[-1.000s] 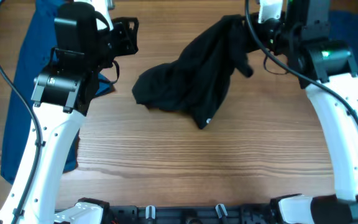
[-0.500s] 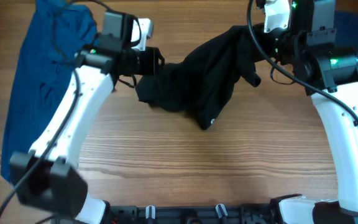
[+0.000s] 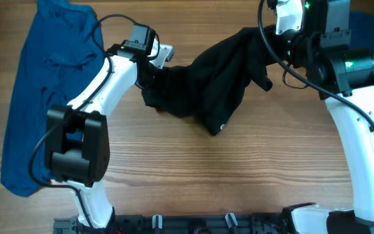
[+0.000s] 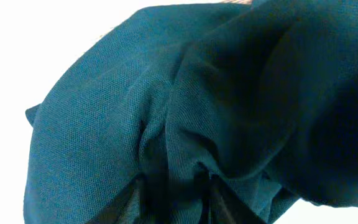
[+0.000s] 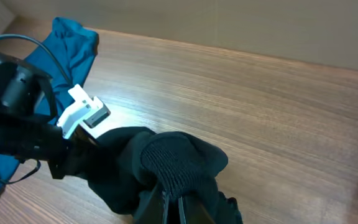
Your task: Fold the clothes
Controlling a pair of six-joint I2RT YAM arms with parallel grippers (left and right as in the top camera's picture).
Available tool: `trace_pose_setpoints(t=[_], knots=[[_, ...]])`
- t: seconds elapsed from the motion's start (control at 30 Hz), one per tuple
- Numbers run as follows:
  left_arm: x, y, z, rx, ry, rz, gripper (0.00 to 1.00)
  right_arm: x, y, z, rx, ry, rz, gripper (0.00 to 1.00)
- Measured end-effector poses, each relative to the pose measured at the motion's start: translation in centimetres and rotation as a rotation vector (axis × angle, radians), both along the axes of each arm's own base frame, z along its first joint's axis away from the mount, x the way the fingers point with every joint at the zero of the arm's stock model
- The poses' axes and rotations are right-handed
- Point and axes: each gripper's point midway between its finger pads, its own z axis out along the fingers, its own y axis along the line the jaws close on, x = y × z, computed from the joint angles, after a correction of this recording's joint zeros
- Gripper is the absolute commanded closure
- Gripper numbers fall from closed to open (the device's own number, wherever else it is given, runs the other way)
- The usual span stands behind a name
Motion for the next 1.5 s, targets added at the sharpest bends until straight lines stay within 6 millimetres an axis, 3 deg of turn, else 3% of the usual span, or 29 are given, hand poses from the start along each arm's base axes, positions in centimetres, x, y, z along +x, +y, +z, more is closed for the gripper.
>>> trace_pose_setpoints(t=[0.2, 0.3, 0.37, 0.4, 0.43, 0.47, 0.53, 0.6, 0.63, 0.9, 1.1, 1.2, 1.33, 1.4, 1.5], knots=[[1.7, 1.1, 0.1, 0.065, -0.057, 0.064, 0.96, 0.0, -0.1, 0.0, -0.003, 0.0, -0.002, 0.96], [2.9, 2.3, 3.1, 0.116, -0.11, 0.119, 0.96, 0.1, -0.2, 0.0, -0.005, -0.001, -0.008, 0.96], [4.8, 2.7, 8.1, 0.098, -0.221, 0.166, 0.96, 0.2, -0.5, 0.0, -0.005, 0.0, -0.016, 0.96], [5.6, 3.0, 11.6, 0.078, -0.299, 0.191, 0.96, 0.2, -0.8, 0.0, -0.003, 0.0, -0.025, 0.96], [6.0, 3.6, 16.2, 0.049, -0.397, 0.225, 0.96, 0.5, -1.8, 0.0, 0.008, 0.008, -0.059, 0.96], [5.0, 4.6, 24.5, -0.006, -0.572, 0.259, 0.96, 0.5, -2.0, 0.0, 0.01, 0.009, -0.067, 0.96], [3.3, 5.8, 28.7, -0.007, -0.666, 0.297, 0.96, 0.3, -2.7, 0.2, 0.015, 0.008, -0.086, 0.96], [0.4, 7.7, 32.4, 0.016, -0.741, 0.347, 0.96, -0.3, -3.7, 1.4, 0.024, -0.016, -0.112, 0.96], [-0.3, 8.1, 33.2, 0.023, -0.757, 0.359, 0.96, -0.7, -4.0, 2.0, 0.026, -0.028, -0.12, 0.96], [-5.7, 10.5, 34.9, 0.048, -0.738, 0.443, 0.96, -7.8, -7.2, 8.3, 0.077, -0.155, -0.219, 0.96], [-9.7, 11.6, 38.3, -0.022, -0.813, 0.498, 0.96, -12.6, -8.1, 10.9, 0.088, -0.237, -0.263, 0.96], [-11.5, 12.1, 40.0, -0.061, -0.861, 0.519, 0.96, -14.0, -8.7, 11.9, 0.089, -0.277, -0.297, 0.96], [-11.4, 12.0, 39.3, -0.056, -0.829, 0.527, 0.96, -13.7, -9.4, 11.5, 0.08, -0.253, -0.341, 0.96], [-10.4, 11.8, 37.9, -0.031, -0.781, 0.522, 0.96, -12.9, -9.6, 10.6, 0.065, -0.215, -0.355, 0.96], [-6.7, 10.9, 33.7, 0.033, -0.66, 0.506, 0.96, -10.1, -10.1, 7.6, 0.032, -0.105, -0.387, 0.96]])
